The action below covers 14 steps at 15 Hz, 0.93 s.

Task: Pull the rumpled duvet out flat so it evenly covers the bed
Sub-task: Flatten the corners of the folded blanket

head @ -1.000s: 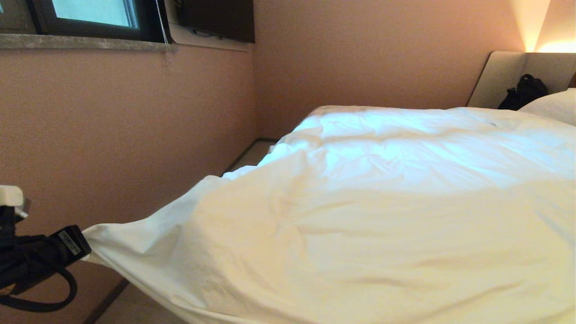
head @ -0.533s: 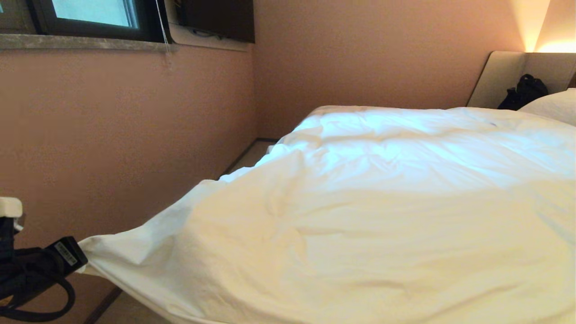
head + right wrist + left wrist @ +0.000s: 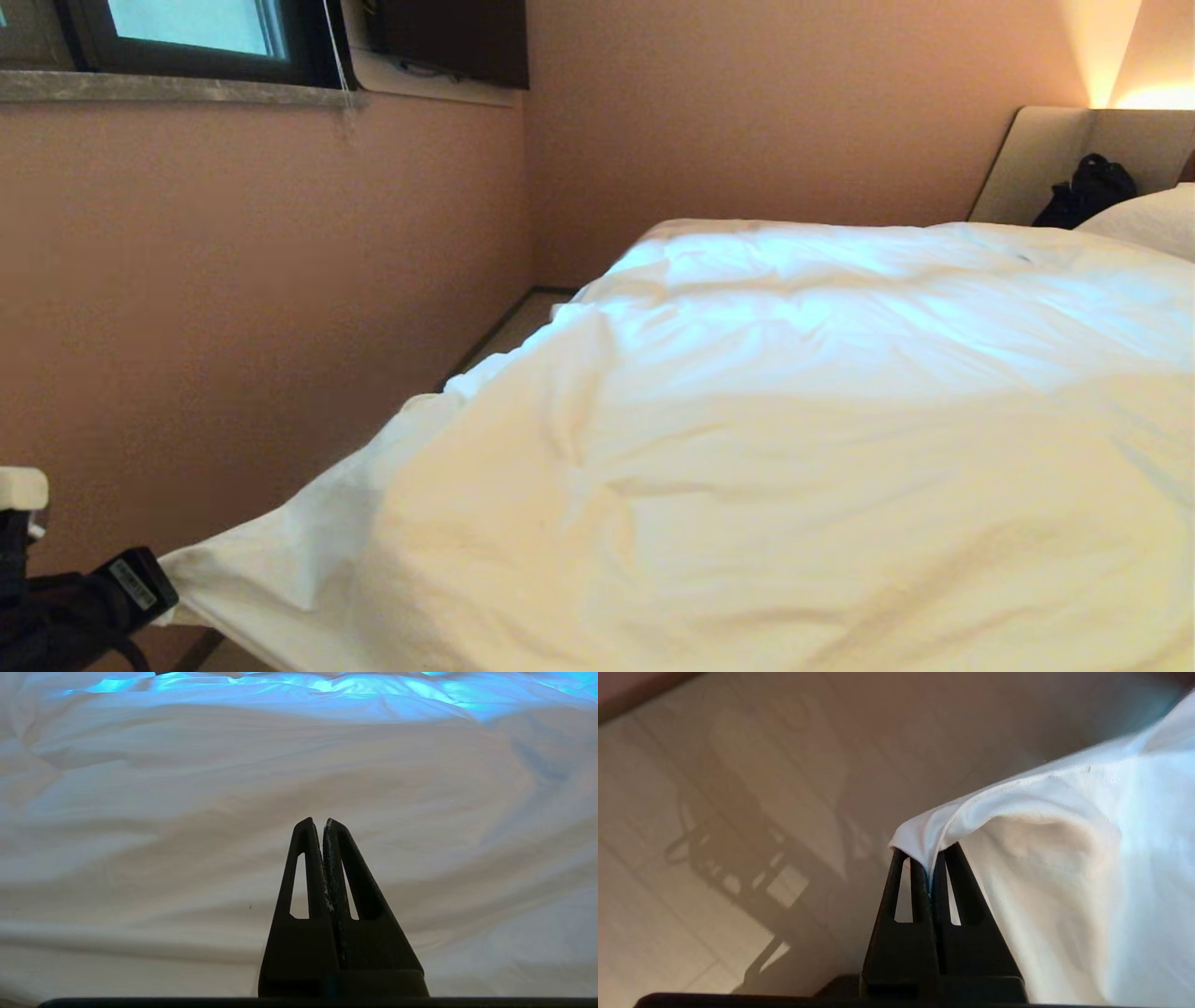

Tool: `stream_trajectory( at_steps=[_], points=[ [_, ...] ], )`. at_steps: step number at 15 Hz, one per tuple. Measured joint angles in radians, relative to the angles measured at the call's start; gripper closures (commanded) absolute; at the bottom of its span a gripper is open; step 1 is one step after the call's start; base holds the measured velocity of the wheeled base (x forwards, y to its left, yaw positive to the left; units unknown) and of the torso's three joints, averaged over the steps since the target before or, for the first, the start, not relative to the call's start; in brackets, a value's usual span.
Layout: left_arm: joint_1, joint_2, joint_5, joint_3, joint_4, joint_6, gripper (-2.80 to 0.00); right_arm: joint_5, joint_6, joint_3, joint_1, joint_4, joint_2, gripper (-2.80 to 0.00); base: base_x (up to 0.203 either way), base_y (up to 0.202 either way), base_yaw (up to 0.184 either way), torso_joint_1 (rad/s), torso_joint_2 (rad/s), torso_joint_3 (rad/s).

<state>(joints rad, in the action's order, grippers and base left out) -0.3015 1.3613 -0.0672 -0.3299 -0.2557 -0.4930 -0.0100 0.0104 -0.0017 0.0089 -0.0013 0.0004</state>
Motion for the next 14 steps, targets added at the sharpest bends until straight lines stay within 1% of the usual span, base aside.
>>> stream_trajectory(
  at_steps=[5, 7, 14],
  points=[
    [-0.001, -0.017, 0.01, 0.1, -0.001, -0.031, 0.0, 0.0, 0.0, 0.0, 0.0, 0.0, 0.0, 0.0, 0.0, 0.0, 0.0, 0.0, 0.0, 0.0],
    [-0.001, -0.023, 0.017, 0.131, -0.001, -0.057, 0.0, -0.001, 0.0, 0.0, 0.0, 0.0, 0.0, 0.0, 0.0, 0.0, 0.0, 0.0, 0.0, 0.0],
    [0.0, -0.022, 0.022, 0.17, 0.0, -0.156, 0.0, 0.0, 0.0, 0.0, 0.0, 0.0, 0.0, 0.0, 0.0, 0.0, 0.0, 0.0, 0.0, 0.0]
  ],
)
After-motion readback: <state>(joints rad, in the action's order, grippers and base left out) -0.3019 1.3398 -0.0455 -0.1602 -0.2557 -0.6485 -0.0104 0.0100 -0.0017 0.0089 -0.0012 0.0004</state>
